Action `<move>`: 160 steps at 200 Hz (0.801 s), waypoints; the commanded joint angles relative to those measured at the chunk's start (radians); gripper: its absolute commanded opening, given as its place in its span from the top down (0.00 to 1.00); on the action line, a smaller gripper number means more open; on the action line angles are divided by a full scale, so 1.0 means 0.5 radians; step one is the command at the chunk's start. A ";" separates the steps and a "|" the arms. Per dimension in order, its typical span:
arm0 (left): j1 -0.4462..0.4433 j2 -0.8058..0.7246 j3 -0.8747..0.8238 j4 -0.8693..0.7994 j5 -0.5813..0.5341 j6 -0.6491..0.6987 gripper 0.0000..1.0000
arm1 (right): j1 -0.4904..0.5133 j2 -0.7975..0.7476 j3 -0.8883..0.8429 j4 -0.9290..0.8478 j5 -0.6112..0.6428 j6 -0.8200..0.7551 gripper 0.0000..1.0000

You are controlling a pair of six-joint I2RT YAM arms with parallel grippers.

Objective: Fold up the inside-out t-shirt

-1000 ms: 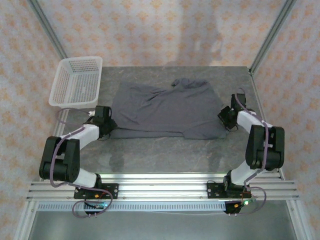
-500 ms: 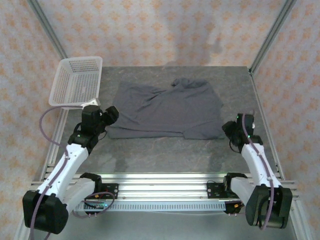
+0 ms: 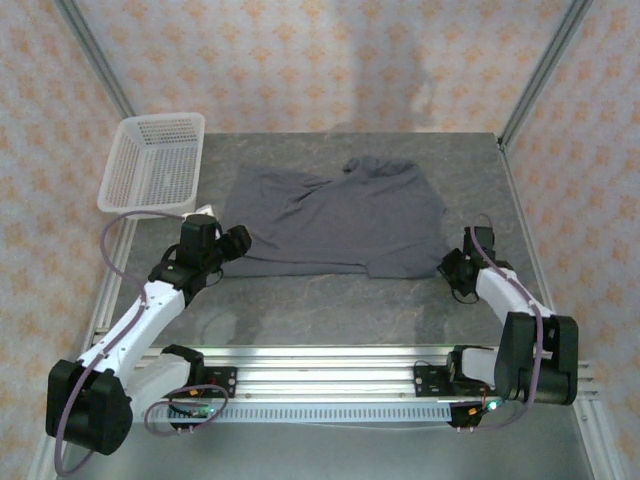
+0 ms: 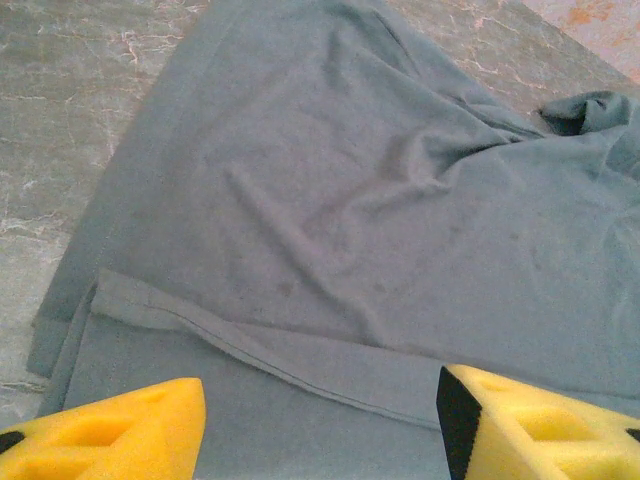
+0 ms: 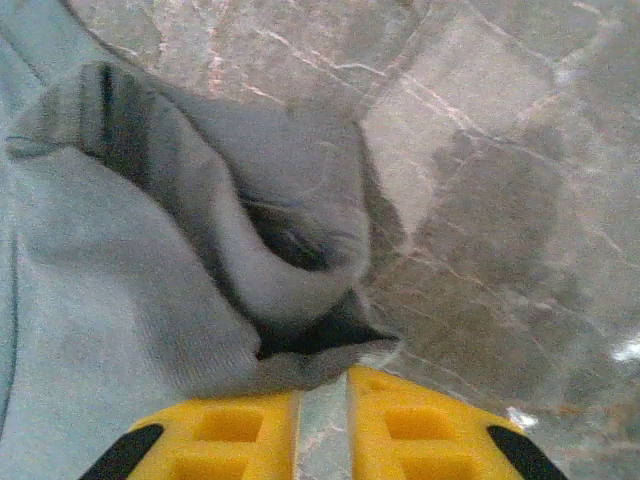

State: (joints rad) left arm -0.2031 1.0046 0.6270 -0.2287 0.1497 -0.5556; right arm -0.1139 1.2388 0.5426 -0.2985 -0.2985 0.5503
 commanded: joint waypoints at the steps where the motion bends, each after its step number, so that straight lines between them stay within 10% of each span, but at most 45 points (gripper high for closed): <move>1: -0.023 0.000 -0.017 -0.047 -0.061 -0.003 0.37 | 0.001 0.015 0.071 0.067 -0.076 0.001 0.93; 79: -0.021 0.063 -0.036 -0.022 -0.072 -0.025 0.37 | 0.040 -0.025 0.297 0.068 -0.532 0.474 1.00; 141: -0.021 0.084 -0.066 0.011 0.024 -0.045 0.37 | 0.067 0.562 0.849 -0.064 -0.420 0.375 1.00; 160: -0.051 0.054 -0.065 0.021 0.273 0.015 0.36 | 0.063 0.337 0.694 -0.179 -0.132 0.288 0.84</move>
State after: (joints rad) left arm -0.2035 1.0515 0.6048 -0.2352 0.1688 -0.5739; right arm -0.0837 1.5154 0.9363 -0.2779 -0.5060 0.7551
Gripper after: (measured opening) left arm 0.632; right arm 0.081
